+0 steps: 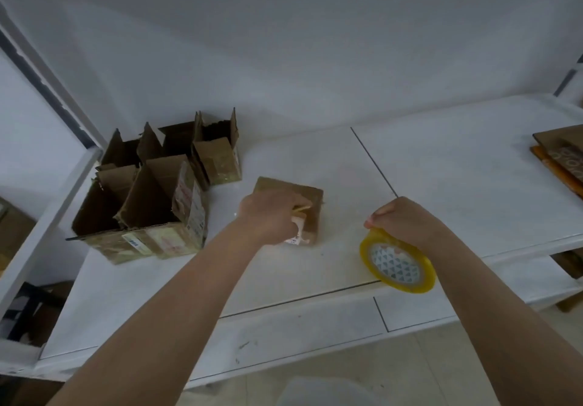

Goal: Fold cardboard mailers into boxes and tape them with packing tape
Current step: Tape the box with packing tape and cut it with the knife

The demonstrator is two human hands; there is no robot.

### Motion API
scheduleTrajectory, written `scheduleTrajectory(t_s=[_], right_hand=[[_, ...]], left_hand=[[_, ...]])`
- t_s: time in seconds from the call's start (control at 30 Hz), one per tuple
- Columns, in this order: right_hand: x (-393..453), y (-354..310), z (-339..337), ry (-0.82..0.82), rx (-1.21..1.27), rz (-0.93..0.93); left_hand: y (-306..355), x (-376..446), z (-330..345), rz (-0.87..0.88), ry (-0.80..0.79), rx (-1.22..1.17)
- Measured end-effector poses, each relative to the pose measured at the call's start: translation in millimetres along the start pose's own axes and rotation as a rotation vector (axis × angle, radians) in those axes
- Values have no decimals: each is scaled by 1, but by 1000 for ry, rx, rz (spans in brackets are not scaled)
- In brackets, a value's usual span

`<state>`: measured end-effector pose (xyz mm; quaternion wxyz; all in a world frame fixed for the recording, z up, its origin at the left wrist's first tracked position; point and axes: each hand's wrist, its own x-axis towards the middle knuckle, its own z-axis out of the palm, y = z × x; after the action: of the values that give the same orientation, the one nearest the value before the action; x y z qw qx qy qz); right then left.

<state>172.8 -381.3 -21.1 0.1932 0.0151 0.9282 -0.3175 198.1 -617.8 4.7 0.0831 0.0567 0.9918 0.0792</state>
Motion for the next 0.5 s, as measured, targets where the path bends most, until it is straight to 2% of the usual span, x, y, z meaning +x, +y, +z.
scheduleTrajectory(t_s=[0.07, 0.13, 0.2, 0.27, 0.4, 0.5], right_hand=[[1, -4, -3, 18, 13, -11], [3, -9, -2, 21, 35, -21], [3, -13, 0, 21, 58, -32], [2, -14, 2, 17, 74, -51], [0, -11, -3, -3, 129, -102], [-1, -14, -8, -38, 154, -142]], left_hand=[[1, 0, 1, -17, 77, -51], [14, 2, 12, -138, 145, -99], [26, 6, 28, -229, 184, -65], [28, 8, 41, -239, 213, -2], [4, 1, 36, -102, 210, 42], [-11, -7, 24, 59, 110, 4]])
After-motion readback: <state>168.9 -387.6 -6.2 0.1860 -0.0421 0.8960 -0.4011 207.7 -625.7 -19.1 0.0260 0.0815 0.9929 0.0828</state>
